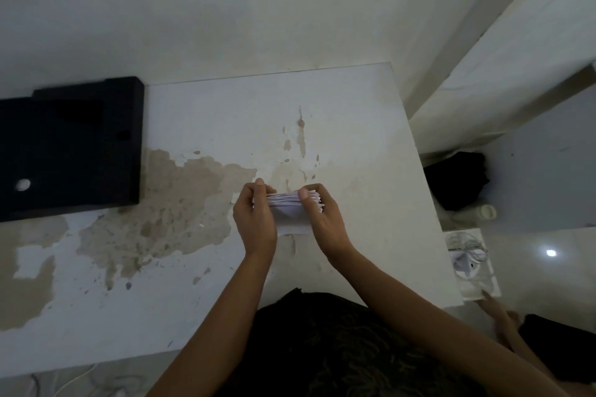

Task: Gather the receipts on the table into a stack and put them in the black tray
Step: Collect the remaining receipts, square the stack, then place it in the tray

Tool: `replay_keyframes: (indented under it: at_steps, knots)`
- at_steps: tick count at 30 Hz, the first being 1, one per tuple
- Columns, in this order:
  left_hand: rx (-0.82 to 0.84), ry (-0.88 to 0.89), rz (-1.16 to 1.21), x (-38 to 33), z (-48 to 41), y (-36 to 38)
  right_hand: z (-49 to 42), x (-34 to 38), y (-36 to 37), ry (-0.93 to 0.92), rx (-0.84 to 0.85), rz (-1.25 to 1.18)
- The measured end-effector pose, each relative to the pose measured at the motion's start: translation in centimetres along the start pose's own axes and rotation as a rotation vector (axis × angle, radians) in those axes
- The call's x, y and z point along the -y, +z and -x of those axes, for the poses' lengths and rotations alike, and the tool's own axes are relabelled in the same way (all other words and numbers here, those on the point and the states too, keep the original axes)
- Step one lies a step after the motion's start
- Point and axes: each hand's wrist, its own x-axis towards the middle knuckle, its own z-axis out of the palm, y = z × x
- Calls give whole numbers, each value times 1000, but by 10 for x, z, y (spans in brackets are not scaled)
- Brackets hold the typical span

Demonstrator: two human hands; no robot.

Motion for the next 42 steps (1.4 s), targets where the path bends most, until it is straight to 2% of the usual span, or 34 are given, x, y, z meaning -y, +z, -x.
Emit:
replay_keyframes:
  at_steps: [2,4,7,10,16,20,24,26,29,34,38,42]
  knots:
    - [26,-35,40,-2,0,0,2,-9,-9,-35,67,30]
    - [38,-98,91,-3,3,2,1,-23,-16,-41,99,181]
    - [18,-164,106,-9,8,9,0,-28,-15,-63,62,354]
    - [-1,-181,145,-24,5,14,-4,-22,-12,-119,28,363]
    - [122,-105,314,-20,-4,-1,-18,-16,-17,-150,53,378]
    - [173,-319,441,-6,-2,-2,-24,-23,-22,-70,124,371]
    - [274,-327,338,1,1,0,-30,-33,-28,-45,140,503]
    - [314,-261,92,2,-2,-1,-32,-28,-27,-20,136,488]
    - [405,-233,-269,4,-12,-11,-31,-15,-25,93,164,312]
    - [419,-322,-205,2,-14,-33,-19,-5,-16,223,271,61]
    - [395,-390,-114,-4,-9,-47,-7,1,6,284,191,44]
    - [374,-378,-111,-16,-13,-72,-2,12,30,281,258,45]
